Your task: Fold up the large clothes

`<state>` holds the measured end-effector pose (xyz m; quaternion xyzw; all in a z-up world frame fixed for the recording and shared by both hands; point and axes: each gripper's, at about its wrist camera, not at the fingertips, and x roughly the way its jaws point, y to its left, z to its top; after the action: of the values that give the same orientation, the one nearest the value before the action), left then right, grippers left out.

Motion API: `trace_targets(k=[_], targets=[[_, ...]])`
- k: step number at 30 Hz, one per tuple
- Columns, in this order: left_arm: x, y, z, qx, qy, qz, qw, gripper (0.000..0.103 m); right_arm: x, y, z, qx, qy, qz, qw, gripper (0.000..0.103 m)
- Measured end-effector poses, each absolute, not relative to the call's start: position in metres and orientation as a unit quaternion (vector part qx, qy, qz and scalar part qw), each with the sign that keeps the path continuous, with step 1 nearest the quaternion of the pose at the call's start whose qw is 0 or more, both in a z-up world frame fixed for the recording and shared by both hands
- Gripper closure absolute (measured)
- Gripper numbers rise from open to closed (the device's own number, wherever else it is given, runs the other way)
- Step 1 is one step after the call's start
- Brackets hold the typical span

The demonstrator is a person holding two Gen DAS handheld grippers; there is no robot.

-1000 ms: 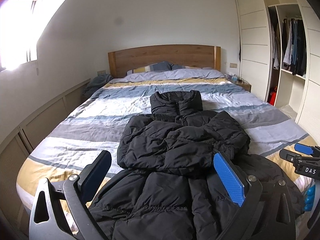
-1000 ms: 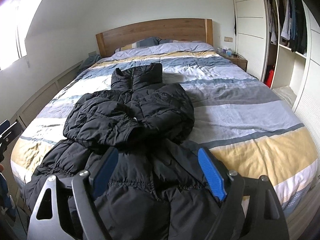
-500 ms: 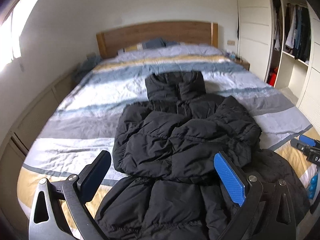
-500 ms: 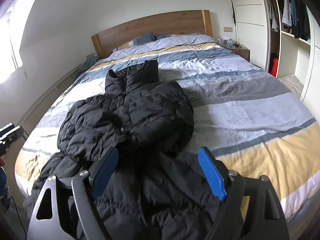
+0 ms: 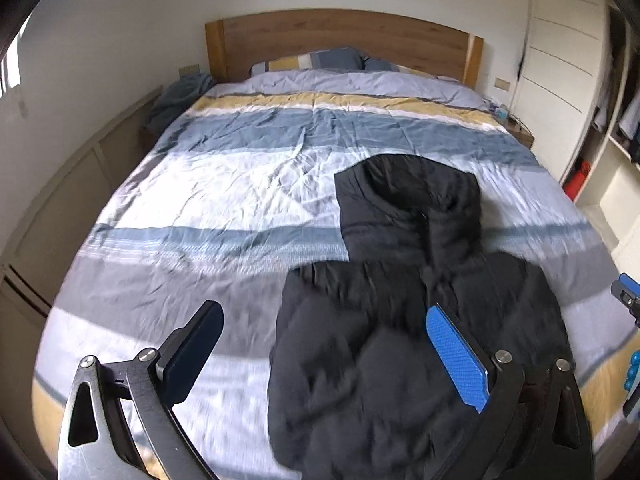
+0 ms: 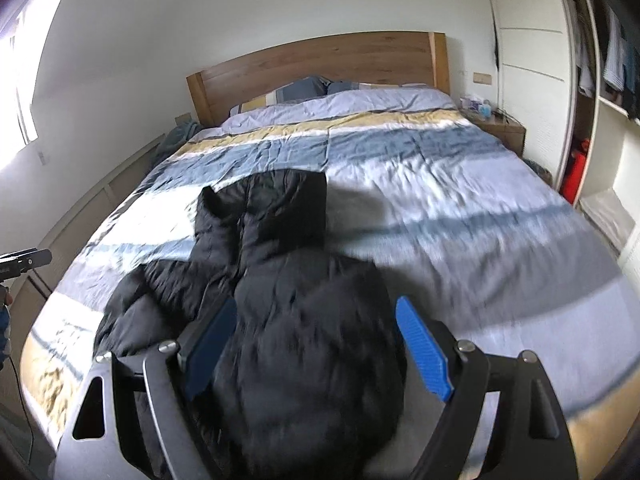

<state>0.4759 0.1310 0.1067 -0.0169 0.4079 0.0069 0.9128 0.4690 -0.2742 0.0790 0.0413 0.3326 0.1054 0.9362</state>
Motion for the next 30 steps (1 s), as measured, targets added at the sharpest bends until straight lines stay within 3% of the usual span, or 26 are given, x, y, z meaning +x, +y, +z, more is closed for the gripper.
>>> trace_targets(k=[4,15,30], targets=[[0.552,0.150,0.086,-0.063,0.427,-0.002,0.902,0.012,0.552,-0.262,0.068,0.064,0.353,0.118,0.926,0.021],[0.700,0.151,0.005,-0.168,0.442,-0.027,0.881,0.014,0.733,-0.258,-0.019,0.204,0.398,0.133,0.884,0.021],[0.790,0.135,-0.085,-0.269,0.456,-0.049,0.847,0.015,0.821,-0.223,-0.074,0.227,0.406,0.179,0.867,0.024]])
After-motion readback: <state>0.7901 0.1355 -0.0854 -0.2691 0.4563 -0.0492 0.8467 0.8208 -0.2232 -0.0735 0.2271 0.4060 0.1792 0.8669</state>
